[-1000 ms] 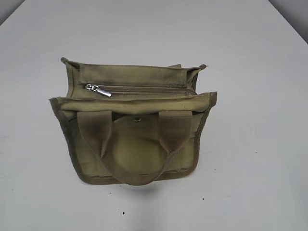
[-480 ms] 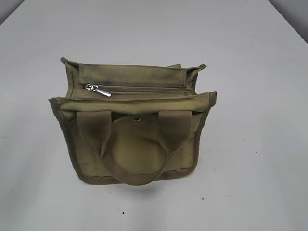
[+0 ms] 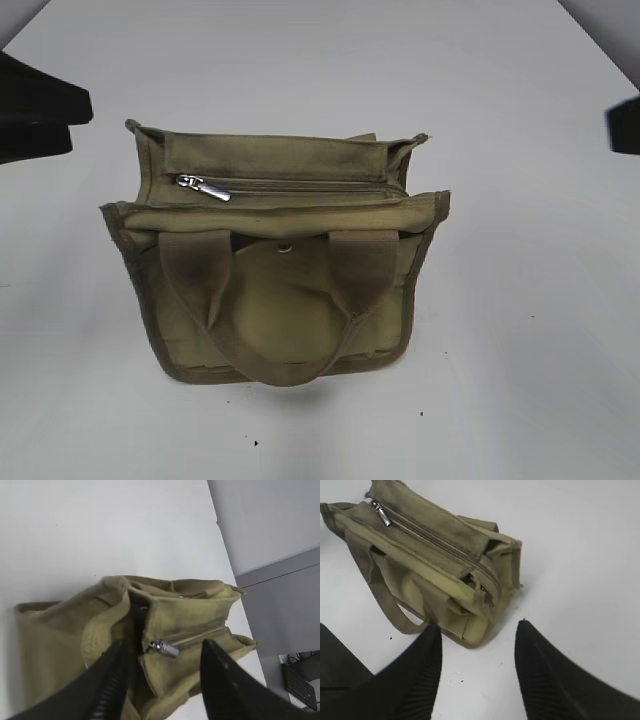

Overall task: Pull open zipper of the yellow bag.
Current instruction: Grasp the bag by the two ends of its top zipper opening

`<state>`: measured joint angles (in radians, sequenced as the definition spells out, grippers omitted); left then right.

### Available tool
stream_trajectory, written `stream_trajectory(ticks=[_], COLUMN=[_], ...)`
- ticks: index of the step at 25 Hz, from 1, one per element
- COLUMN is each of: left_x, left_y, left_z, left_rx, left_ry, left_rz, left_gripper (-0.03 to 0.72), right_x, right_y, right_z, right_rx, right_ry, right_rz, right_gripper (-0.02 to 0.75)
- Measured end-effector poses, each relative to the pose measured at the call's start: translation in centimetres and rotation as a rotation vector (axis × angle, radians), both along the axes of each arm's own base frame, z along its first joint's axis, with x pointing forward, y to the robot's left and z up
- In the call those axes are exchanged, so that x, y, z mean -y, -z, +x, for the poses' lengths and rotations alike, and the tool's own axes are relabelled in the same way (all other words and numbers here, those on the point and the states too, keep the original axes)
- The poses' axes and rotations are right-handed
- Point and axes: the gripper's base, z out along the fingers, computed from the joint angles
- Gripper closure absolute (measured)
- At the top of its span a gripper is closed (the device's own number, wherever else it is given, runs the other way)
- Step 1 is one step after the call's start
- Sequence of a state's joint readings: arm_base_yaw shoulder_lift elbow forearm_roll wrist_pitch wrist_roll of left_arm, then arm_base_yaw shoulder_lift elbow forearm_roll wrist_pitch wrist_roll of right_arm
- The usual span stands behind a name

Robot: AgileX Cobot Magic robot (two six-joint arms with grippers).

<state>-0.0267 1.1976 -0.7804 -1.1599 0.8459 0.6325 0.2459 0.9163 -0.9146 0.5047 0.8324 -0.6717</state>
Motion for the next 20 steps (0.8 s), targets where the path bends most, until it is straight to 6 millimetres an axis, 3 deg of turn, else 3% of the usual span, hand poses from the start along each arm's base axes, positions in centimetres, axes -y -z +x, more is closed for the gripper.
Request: stream_trajectory(ticks=[6,11,16,18,20], left_x=[3.2,5.0,6.1,6.6,7.0], left_y=[0.8,2.4,2.5,2.7,2.8], left_z=[3.3,5.3,6.7,7.0,7.1], left_rx=[-0.051,-0.127,-0.097,-0.091,-0.083], left_ry=[0.119,0.135,0.113,0.113,0.117], left_rz=[0.046,0.141,0.157,0.163,0.171], left_gripper=[0.321,0.32,0.33,0.396,0.511], right_x=[-5.1,-9.8,-13.6,-15.2,-16.6], right_y=[0.7,2.0,3.4,3.7,4.3], right_z=[6.5,9.3,11.1,11.8,12.4], right_rx=[-0.027,-0.029,0.002,0.03,0.039], right_ry=[-0.178,-0.299,-0.38,-0.401,-0.424], right_rz=[-0.074,-0.15,-0.226,-0.231,-0.24], right_gripper=[0.363,0.363,0.363,0.363,0.363])
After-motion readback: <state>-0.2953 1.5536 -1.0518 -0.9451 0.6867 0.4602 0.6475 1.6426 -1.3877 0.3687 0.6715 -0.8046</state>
